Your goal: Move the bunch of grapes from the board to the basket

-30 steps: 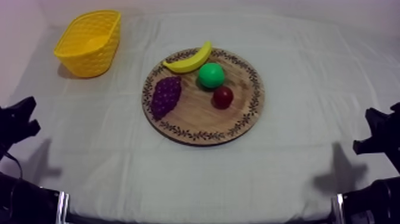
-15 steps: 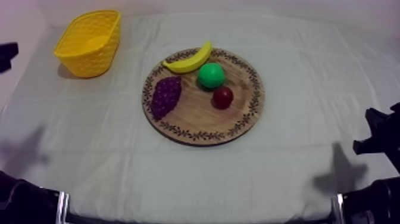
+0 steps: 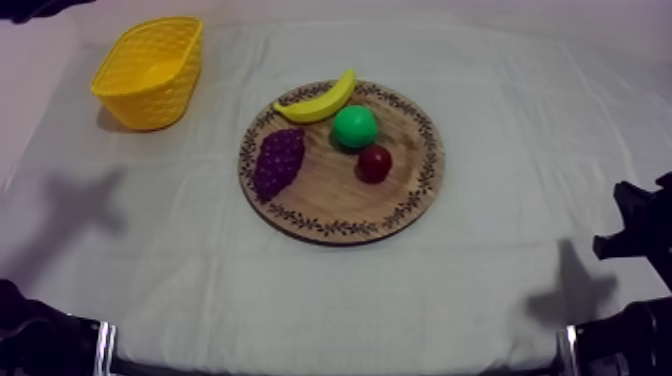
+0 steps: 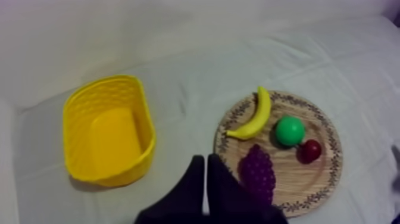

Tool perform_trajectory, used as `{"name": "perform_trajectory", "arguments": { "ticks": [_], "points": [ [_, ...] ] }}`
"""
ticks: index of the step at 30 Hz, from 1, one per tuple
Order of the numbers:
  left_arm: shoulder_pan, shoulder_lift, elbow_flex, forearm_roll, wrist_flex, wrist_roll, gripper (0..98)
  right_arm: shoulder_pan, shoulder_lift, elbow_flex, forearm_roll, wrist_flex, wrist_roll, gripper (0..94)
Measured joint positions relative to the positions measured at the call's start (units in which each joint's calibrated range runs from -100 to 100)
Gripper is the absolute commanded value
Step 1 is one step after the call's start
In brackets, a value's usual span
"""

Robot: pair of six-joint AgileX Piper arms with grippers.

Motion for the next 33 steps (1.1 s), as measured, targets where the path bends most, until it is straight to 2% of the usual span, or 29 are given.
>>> {"name": "perform_trajectory", "arguments": {
  "ticks": [4,10,20,33],
  "points": [
    [2.6,6.2,-3.2,-0.81,1.0,1.3,0.0,0.0,0.0,0.0,0.0,0.0,0.0,0.3],
    [5.0,14.0,-4.9,-0.82,1.5,2.8,0.0,0.0,0.0,0.0,0.0,0.0,0.0,0.3],
    [6.0,25.1,-6.0,0.10,3.9,4.6,0.0,0.0,0.0,0.0,0.0,0.1,0.0,0.3],
    [8.3,37.3,-7.1,-0.15,5.5,8.7,0.0,0.0,0.0,0.0,0.0,0.1,0.0,0.3]
  ]
}}
